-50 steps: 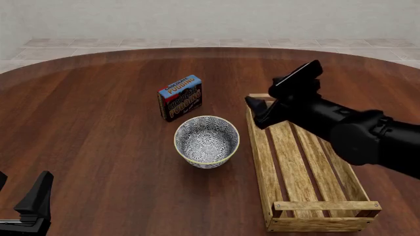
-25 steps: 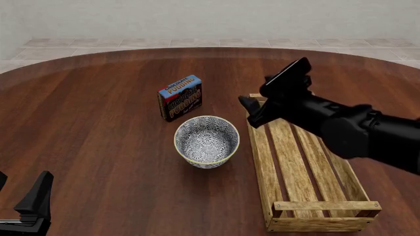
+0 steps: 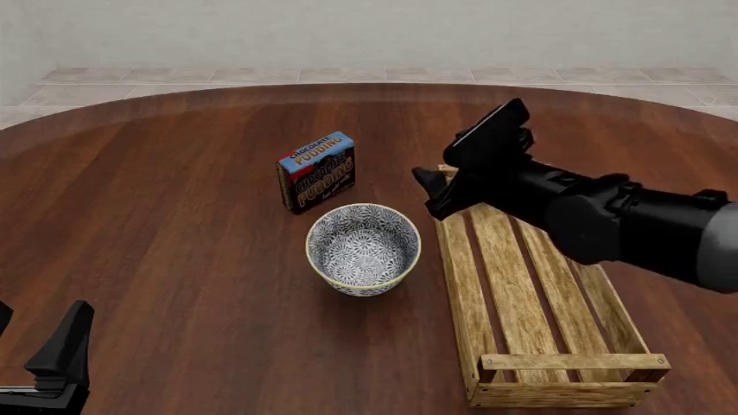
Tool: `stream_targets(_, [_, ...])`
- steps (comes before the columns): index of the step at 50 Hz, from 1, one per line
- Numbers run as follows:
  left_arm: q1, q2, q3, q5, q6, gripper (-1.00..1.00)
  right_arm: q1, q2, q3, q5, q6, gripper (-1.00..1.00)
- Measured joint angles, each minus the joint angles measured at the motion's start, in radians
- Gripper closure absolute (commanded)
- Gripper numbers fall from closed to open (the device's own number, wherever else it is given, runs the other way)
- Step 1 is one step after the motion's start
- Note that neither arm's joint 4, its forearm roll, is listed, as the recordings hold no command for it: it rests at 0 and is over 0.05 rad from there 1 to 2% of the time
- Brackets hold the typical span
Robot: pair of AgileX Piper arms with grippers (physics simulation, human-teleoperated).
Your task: Pick up the bowl on the left and put it in the tray.
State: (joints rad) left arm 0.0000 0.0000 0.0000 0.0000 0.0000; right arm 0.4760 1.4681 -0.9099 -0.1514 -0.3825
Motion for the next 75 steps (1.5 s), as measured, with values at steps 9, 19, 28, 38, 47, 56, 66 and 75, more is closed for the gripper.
stream_targets(9, [0.000,0.000,0.000,0.000,0.000,-1.00,0.009,0.021,-0.014,-0.005,0.024,-1.00])
stream_targets(19, [0.000,0.000,0.000,0.000,0.000,-1.00,0.024,0.033,-0.031,-0.002,0.056,-1.00])
stream_targets(28, [0.000,0.000,0.000,0.000,0.000,-1.00,0.040,0.033,-0.036,-0.003,0.082,-1.00])
stream_targets(38, [0.000,0.000,0.000,0.000,0.000,-1.00,0.055,0.053,-0.050,0.005,0.113,-1.00])
stream_targets(47, [0.000,0.000,0.000,0.000,0.000,-1.00,0.057,0.097,-0.078,0.020,0.128,-1.00])
stream_targets(56, [0.000,0.000,0.000,0.000,0.000,-1.00,0.045,0.152,-0.108,0.022,0.133,-1.00])
stream_targets(66, [0.000,0.000,0.000,0.000,0.000,-1.00,0.032,0.196,-0.132,0.021,0.134,-1.00])
stream_targets(75, [0.000,0.000,0.000,0.000,0.000,-1.00,0.024,0.222,-0.140,0.015,0.133,-1.00])
